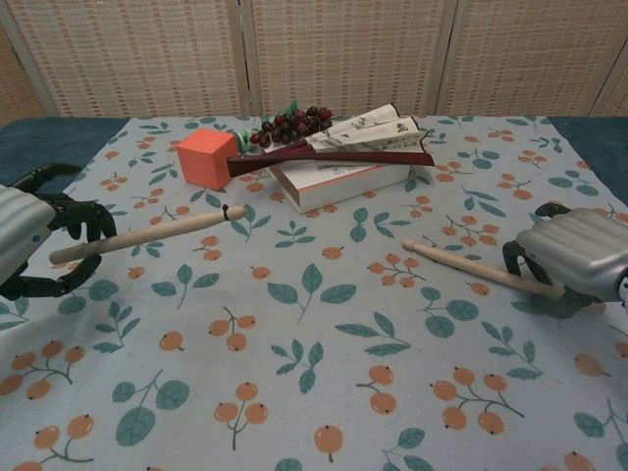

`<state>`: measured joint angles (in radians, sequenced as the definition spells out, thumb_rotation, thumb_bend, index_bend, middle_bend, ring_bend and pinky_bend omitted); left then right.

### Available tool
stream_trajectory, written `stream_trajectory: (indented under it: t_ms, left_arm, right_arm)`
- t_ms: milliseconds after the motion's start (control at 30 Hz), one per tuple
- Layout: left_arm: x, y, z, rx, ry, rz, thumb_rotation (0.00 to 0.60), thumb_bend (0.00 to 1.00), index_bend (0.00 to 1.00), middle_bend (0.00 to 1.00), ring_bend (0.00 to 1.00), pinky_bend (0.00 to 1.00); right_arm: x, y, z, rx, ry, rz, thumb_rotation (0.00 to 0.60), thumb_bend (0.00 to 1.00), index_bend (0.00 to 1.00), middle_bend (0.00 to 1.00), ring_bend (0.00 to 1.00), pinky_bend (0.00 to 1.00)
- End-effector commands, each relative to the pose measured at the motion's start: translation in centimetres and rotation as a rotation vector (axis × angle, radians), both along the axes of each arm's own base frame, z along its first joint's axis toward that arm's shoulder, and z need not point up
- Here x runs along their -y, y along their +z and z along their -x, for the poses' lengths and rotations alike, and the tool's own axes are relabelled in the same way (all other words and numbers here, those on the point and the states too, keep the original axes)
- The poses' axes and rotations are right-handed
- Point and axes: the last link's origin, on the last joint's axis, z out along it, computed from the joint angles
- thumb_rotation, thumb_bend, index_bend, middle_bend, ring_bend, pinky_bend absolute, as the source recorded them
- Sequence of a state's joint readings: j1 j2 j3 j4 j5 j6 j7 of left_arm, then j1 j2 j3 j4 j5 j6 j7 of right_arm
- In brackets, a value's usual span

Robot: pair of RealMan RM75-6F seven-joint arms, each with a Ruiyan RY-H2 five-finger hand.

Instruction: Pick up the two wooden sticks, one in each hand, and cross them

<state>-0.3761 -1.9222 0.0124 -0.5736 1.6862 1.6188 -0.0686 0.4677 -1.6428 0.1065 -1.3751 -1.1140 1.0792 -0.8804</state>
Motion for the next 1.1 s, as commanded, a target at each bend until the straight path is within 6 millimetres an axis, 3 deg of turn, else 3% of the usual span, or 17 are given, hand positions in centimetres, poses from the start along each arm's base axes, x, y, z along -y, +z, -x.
stream_trajectory:
  t_ms: [33, 333, 533, 833, 967, 1100]
  left_arm:
    - [0.0, 0.0, 0.0, 0.0, -0.001, -0.001, 0.6, 0.5, 0.83, 0.87, 0.49, 0.13]
    - [0.0, 0.0, 0.2, -0.013, 0.004, -0.003, 0.6, 0.5, 0.83, 0.88, 0.49, 0.12]
    - [-0.1, 0.1, 0.4, -0.016, 0.012, -0.009, 0.6, 0.5, 0.84, 0.88, 0.49, 0.12]
    - [-1.2, 0.7, 0.3, 0.006, 0.05, -0.011, 0.6, 0.5, 0.84, 0.88, 0.49, 0.12]
    - [-2.6, 1.3, 0.3, 0.033, 0.094, 0.001, 0.6, 0.5, 0.84, 0.88, 0.49, 0.12]
    - [-3.9, 1.8, -1.2, 0.118, 0.103, 0.019, 0.6, 0.5, 0.84, 0.88, 0.5, 0.12]
  right_arm:
    - [0.0, 0.1, -0.2, 0.0, 0.009, 0.003, 0.6, 0.31, 0.65, 0.61, 0.32, 0.08]
    - [-0.3, -0.1, -0.2, -0.018, 0.026, 0.0, 0.6, 0.31, 0.76, 0.7, 0.4, 0.1]
    - [-0.4, -0.4, -0.2, -0.007, 0.081, 0.031, 0.6, 0.35, 0.99, 0.88, 0.57, 0.22]
    - [-1.3, 1.3, -1.1, 0.129, 0.219, 0.072, 0.6, 0.37, 1.0, 0.91, 0.61, 0.25]
    - [-2.2, 1.9, -2.5, 0.267, 0.312, 0.019, 0.6, 0.37, 1.0, 0.91, 0.61, 0.25]
    - [-3.5, 2.1, -4.8, 0.389, 0.446, -0.047, 0.6, 0.37, 1.0, 0.91, 0.61, 0.25]
